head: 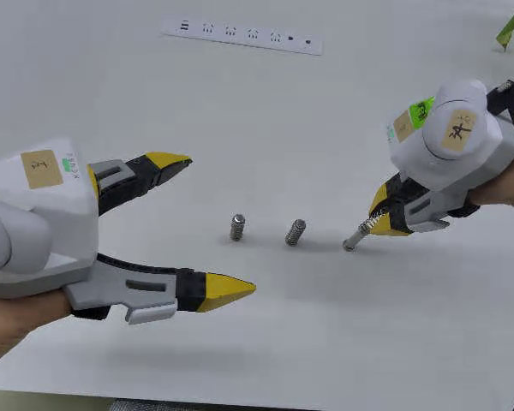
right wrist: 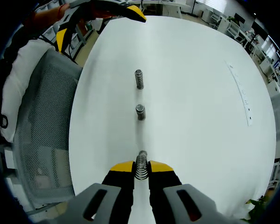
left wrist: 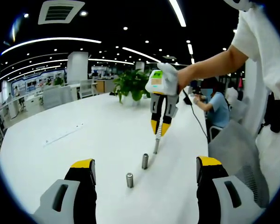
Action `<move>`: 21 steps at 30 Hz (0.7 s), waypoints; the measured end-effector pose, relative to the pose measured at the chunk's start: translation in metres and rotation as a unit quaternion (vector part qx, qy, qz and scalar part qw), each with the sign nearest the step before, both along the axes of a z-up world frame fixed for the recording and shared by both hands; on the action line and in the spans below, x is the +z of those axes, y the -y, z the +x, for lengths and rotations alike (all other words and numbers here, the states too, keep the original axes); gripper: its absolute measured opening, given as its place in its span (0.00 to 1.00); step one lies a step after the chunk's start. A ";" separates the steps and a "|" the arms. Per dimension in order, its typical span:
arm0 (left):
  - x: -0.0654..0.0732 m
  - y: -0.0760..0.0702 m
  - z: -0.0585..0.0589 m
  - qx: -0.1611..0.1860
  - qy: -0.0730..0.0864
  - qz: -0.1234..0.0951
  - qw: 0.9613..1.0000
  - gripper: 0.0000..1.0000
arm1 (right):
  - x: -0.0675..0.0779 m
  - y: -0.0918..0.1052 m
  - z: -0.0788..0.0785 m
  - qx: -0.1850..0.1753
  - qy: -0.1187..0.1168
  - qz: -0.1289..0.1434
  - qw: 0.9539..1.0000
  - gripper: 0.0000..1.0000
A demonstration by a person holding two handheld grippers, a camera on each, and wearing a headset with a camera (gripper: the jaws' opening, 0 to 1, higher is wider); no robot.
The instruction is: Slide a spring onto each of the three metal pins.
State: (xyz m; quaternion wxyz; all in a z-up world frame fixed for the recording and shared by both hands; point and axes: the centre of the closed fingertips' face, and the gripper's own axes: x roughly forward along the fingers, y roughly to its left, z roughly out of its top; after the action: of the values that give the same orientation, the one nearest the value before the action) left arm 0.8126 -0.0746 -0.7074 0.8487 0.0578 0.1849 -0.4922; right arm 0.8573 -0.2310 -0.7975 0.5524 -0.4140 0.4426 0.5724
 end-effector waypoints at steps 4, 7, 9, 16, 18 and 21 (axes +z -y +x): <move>0.000 0.000 0.000 0.000 0.000 -0.002 1.000 0.91 | -0.003 0.000 0.000 -0.002 -0.001 0.000 1.000 0.12; 0.000 0.000 0.001 0.000 0.000 -0.002 1.000 0.91 | -0.006 0.000 0.000 -0.003 -0.003 -0.001 1.000 0.12; 0.000 0.000 0.001 -0.001 0.000 -0.002 1.000 0.91 | -0.007 -0.001 0.000 0.000 -0.003 -0.004 1.000 0.12; -0.002 0.000 0.000 -0.003 -0.002 -0.001 1.000 0.91 | -0.016 -0.002 -0.002 0.001 -0.004 -0.007 1.000 0.12; -0.002 0.001 0.000 -0.003 -0.002 0.000 1.000 0.91 | -0.019 -0.001 -0.003 0.002 -0.004 -0.009 1.000 0.12; -0.003 0.000 -0.001 -0.003 -0.003 0.000 1.000 0.91 | -0.023 -0.003 -0.002 0.007 -0.002 -0.011 1.000 0.12</move>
State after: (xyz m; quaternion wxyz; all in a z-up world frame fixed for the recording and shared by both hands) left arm 0.8119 -0.0751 -0.7103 0.8466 0.0570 0.1873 -0.4950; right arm 0.8551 -0.2284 -0.8205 0.5431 -0.4220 0.4471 0.5719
